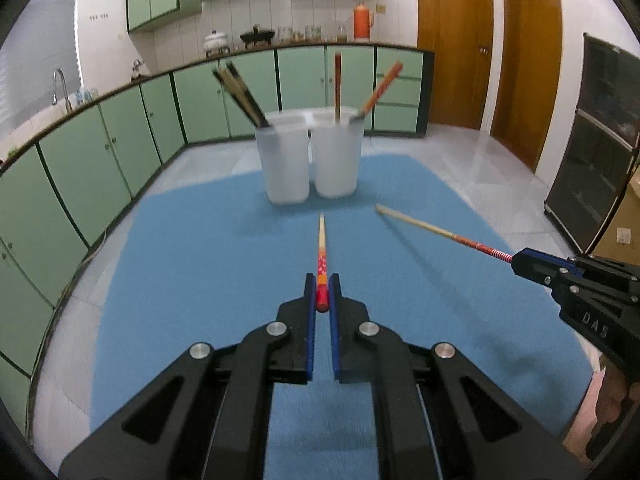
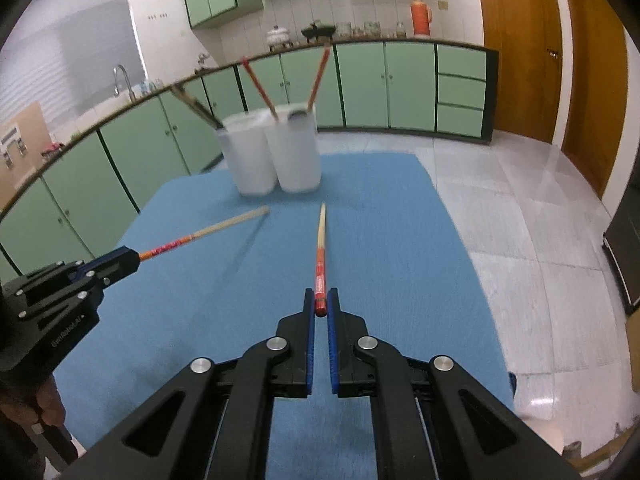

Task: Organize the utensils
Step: 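Grasp the other red-patterned chopstick with the left tool while the right tool holds its chopstick, then lift both chopsticks upright and carry them over the white holder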

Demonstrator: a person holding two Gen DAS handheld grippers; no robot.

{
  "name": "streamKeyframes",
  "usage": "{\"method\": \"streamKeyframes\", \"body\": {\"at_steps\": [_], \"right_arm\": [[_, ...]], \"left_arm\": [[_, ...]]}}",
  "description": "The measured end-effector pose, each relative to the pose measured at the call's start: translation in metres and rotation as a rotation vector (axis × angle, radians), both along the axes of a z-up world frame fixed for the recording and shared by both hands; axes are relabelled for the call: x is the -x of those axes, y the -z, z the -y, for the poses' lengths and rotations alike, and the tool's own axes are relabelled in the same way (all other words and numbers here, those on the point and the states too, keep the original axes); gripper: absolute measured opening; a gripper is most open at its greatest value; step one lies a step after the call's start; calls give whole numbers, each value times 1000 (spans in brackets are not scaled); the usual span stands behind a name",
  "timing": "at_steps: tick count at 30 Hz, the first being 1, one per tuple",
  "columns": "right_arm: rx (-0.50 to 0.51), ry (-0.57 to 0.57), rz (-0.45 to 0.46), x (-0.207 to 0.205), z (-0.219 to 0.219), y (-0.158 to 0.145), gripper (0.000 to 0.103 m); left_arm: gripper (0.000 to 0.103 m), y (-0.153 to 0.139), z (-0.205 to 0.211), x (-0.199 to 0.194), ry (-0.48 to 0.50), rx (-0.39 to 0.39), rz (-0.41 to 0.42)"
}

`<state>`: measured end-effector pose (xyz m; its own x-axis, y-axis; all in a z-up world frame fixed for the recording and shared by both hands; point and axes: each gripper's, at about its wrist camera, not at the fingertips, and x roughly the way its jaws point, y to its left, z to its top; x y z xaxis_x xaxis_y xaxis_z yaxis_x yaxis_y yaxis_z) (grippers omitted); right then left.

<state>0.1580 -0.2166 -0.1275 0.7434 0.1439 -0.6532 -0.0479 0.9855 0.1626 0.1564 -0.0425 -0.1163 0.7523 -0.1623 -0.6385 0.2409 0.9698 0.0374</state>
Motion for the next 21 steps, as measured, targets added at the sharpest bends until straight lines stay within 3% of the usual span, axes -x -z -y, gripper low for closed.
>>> {"method": "streamKeyframes", "body": {"at_steps": [10,21], "right_arm": [[-51,-18,129,-6,15,-59,6],[-101,-96,203,-32,16,-109,6]], "left_arm": [[5,-52,-2,-7,5,67,123],[5,-88,-7,-37,28,132,185]]}}
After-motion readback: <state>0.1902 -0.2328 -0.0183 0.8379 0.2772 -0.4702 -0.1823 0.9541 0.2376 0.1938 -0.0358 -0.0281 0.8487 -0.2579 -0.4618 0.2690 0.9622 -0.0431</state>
